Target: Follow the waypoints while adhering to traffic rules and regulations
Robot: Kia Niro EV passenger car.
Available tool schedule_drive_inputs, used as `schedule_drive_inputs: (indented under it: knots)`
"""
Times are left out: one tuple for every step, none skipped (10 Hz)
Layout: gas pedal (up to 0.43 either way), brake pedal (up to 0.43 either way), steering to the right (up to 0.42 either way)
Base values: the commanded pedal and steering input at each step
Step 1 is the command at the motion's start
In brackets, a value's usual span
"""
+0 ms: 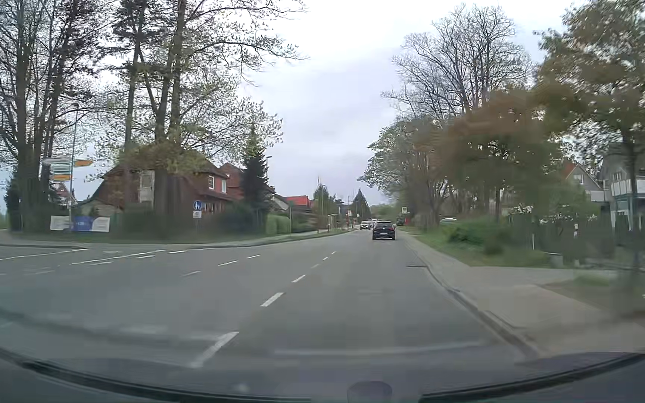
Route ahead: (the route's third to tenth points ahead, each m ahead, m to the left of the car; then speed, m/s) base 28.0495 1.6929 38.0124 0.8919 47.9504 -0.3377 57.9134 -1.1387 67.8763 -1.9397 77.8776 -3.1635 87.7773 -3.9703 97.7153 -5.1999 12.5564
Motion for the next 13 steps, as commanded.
schedule_drive_inputs:
  knots:
    - [0.189,0.0,0.044]
    - [0.197,0.0,0.044]
    - [0.197,0.0,0.043]
    - [0.197,0.0,0.038]
    - [0.197,0.0,0.032]
    - [0.197,0.0,0.029]
    - [0.197,0.0,0.026]
    - [0.197,0.0,0.024]
    - [0.197,0.0,0.02]
    - [0.197,0.0,0.017]
    - [0.197,0.0,0.016]
    - [0.197,0.0,0.015]
    - [0.197,0.0,0.014]
